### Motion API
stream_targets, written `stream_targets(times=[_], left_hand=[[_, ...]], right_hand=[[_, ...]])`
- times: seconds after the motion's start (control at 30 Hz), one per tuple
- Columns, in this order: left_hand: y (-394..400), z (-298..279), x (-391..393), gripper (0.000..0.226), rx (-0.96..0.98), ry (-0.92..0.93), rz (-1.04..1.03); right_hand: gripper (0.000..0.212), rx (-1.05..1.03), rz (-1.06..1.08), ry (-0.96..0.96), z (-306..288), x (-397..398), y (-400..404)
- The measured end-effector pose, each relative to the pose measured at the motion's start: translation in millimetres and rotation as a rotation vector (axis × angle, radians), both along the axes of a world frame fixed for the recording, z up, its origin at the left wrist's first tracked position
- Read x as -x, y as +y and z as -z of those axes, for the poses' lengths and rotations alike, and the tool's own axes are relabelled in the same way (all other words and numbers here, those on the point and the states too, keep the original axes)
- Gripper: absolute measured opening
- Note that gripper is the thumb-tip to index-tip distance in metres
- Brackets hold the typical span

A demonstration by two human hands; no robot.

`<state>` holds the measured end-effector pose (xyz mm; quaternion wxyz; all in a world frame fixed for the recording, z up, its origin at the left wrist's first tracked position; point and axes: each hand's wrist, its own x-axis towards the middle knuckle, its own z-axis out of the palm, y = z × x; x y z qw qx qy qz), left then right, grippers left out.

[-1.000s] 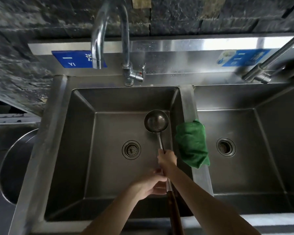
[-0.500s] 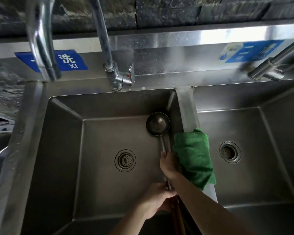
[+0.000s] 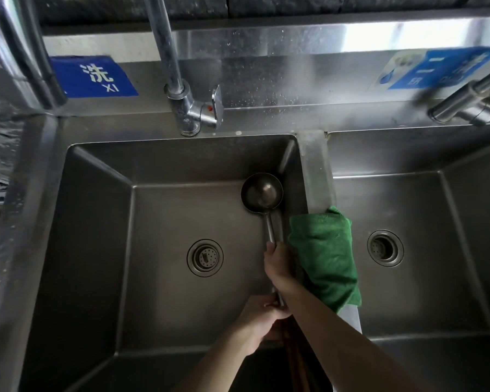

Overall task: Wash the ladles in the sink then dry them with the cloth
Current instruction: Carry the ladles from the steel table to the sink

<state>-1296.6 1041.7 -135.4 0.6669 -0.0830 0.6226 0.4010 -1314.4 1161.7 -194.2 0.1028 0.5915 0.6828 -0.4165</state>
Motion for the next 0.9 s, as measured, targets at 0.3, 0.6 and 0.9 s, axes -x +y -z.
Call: stream_targets(times=[0.3, 0.6, 0.9], left_hand=[[-6.0, -13.3, -7.7, 0.024, -0.113, 0.133, 0.023], [-42.0, -35.3, 14.1, 0.150, -0.019, 0.532, 0.303], [-90.0, -57.2, 47.7, 0.149, 0.109, 0.819, 0.453]], right_hand=[[0.041, -0.061, -0.060, -0.002, -13.6, -5.5, -6.2], [0.092, -0.001, -0.320, 0.237, -52.3, -25.8, -16.6], [0.101, -0.001, -0.447, 0.147, -95.3, -26.7, -37.9]])
